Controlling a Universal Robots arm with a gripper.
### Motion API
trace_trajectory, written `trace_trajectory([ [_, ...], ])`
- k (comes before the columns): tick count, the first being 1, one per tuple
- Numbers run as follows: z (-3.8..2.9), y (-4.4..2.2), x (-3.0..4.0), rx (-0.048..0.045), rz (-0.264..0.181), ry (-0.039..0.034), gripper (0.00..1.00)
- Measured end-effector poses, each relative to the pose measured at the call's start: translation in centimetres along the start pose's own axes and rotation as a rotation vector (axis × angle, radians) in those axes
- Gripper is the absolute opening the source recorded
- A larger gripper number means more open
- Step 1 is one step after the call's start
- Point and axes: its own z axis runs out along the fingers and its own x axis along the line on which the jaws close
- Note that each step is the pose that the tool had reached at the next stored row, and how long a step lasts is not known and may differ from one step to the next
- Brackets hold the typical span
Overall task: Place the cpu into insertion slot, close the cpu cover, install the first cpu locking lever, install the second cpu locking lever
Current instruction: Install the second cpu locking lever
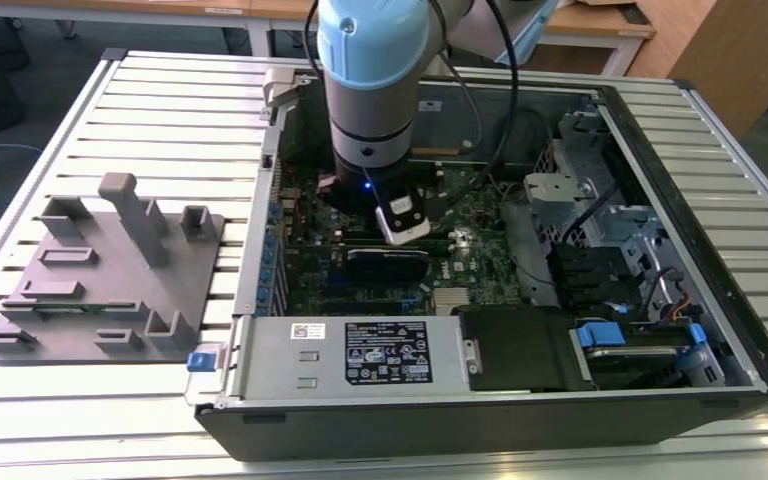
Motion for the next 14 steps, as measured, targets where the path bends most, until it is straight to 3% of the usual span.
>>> trace_trajectory([
  [14, 0.19, -0.08, 0.14, 0.0044, 0.0, -0.0006, 0.1],
])
